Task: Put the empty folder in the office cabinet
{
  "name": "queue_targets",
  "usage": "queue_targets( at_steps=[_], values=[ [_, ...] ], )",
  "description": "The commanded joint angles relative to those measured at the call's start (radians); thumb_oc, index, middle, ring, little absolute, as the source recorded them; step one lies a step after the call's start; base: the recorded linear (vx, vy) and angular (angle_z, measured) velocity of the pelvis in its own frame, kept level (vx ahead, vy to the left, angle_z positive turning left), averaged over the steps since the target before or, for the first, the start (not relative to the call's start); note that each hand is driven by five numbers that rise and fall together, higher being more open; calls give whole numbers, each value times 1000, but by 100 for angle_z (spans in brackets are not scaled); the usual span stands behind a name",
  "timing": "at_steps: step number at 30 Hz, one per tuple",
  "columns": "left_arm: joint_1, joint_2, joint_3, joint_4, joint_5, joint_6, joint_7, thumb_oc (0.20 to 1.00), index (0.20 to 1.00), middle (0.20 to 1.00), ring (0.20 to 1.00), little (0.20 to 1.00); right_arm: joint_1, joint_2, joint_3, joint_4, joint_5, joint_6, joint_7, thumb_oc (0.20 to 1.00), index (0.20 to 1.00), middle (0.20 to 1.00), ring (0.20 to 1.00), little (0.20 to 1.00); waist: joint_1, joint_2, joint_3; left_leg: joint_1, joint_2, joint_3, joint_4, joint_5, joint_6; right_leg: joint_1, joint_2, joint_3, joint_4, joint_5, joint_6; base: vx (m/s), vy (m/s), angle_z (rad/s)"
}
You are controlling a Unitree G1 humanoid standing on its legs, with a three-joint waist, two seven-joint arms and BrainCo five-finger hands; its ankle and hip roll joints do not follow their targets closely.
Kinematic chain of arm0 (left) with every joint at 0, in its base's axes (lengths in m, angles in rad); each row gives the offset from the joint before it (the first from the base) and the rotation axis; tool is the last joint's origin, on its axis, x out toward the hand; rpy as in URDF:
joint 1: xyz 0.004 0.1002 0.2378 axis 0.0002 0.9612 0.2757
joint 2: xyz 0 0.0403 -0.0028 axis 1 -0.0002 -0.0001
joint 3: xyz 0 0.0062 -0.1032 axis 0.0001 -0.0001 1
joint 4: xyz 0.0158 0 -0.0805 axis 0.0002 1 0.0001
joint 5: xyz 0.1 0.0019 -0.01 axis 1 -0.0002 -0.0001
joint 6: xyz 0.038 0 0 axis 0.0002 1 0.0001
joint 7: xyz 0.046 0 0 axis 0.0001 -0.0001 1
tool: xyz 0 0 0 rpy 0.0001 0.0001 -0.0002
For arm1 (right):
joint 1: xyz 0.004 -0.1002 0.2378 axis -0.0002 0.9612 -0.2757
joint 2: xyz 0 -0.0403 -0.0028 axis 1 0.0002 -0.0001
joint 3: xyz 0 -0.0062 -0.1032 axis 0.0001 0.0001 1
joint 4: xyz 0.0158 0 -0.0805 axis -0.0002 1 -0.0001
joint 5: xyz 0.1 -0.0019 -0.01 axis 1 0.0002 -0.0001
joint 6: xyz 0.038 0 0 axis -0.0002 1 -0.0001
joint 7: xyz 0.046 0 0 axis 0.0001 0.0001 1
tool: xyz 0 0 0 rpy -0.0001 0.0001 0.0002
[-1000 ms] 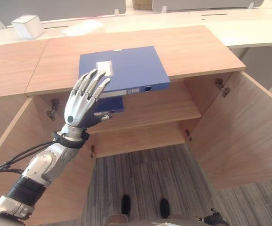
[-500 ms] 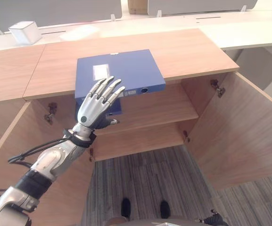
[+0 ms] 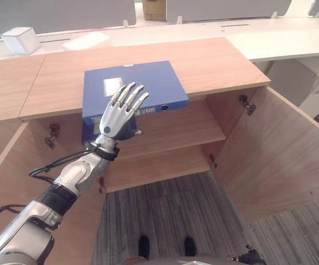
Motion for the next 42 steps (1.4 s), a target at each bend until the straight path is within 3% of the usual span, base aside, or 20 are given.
queue_targets(
  at_steps=[1, 14, 29, 42],
  values=[
    [-149, 15, 15, 56, 24, 15, 34, 1000, 1000, 1000, 1000, 1000, -32, -28, 21, -3, -14, -10, -28, 1000, 1000, 1000, 1000, 1000, -10, -26, 29, 20, 46, 5, 1, -132, -49, 67, -16, -17, 4, -117, 54, 0, 0, 0],
    [-182, 12, 4, 122, 12, 35, 32, 1000, 1000, 1000, 1000, 1000, -27, -32, 28, -32, -6, -21, -27, 1000, 1000, 1000, 1000, 1000, -19, -33, 29, 6, 51, 15, 1, -126, -52, 49, -14, -10, 4, -111, 57, 0, 0, 0],
    [-176, 64, 107, 189, -24, 100, 84, 1000, 1000, 1000, 1000, 1000, -9, -34, 25, -62, -5, -32, -25, 1000, 1000, 1000, 1000, 1000, -21, -64, 45, -44, 67, 19, 1, -106, -60, -4, -2, -2, 4, -91, 59, -28, -2, -4],
    [-194, 71, 146, 209, -36, 130, 116, 1000, 1000, 1000, 1000, 1000, -25, -28, 32, -52, -2, -31, -27, 1000, 1000, 1000, 1000, 1000, -24, -72, 44, -60, 70, 23, 1, -101, -62, -26, 1, 7, 4, -83, 56, 0, 0, 0]
  ],
)
